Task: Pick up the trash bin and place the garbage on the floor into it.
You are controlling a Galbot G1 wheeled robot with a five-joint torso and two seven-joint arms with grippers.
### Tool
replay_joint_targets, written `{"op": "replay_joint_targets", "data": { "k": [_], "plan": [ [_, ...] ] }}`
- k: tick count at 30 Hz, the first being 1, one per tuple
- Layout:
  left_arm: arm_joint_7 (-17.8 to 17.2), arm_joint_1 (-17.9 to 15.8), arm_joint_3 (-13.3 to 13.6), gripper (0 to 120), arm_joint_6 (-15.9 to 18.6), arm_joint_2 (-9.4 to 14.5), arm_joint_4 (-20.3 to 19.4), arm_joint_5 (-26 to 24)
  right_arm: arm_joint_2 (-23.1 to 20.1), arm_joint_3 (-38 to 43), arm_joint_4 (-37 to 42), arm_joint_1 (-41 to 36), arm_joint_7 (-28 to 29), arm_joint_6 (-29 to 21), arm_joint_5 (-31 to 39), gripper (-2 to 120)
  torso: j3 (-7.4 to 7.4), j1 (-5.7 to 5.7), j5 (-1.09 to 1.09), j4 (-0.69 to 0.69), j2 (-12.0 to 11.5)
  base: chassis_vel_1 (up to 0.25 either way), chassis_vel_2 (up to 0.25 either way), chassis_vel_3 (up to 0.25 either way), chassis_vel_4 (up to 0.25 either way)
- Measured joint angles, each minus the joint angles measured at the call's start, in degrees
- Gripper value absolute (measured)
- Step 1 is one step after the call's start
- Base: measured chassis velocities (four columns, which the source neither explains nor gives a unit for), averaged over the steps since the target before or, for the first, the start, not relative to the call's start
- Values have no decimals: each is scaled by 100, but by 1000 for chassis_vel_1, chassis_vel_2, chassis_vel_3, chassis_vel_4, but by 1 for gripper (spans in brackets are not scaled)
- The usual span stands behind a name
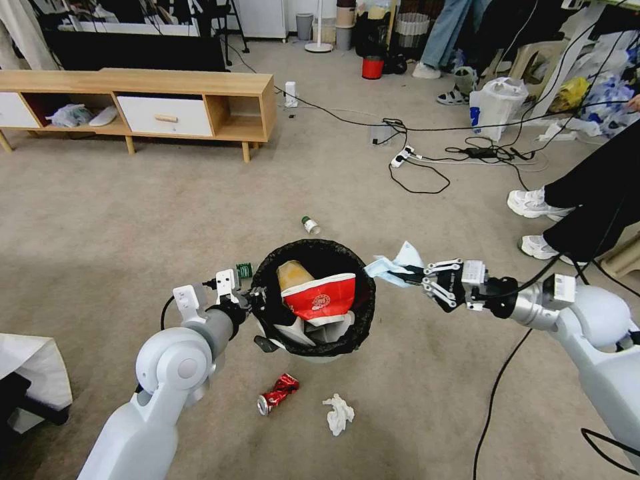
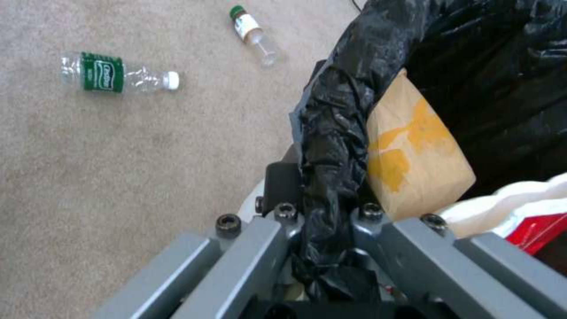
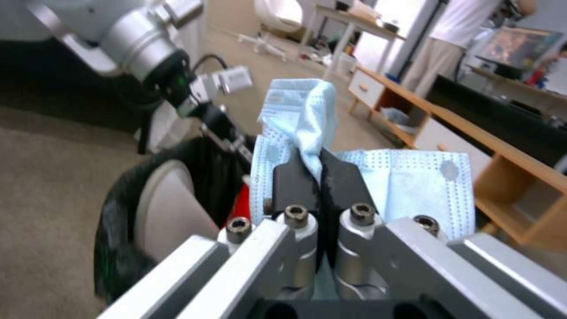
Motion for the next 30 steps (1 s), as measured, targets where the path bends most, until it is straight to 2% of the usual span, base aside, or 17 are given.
{"op": "replay_joint_targets", "data": {
  "k": [9,23,30],
  "plan": [
    [0,-6,44,2,3,-22,67,6,77,-826,-92,949,68,-91,215,0,0,0,0,0,0,0,0,0,0],
    [4,-70,171,2,3,-95,175,69,275,-1524,-271,1708,78,-130,279,0,0,0,1,-1,0,0,0,0,0],
    [16,-78,186,2,3,-97,200,95,523,-2209,-512,2246,73,-140,282,0,0,0,0,0,0,0,0,0,0]
  ]
}}
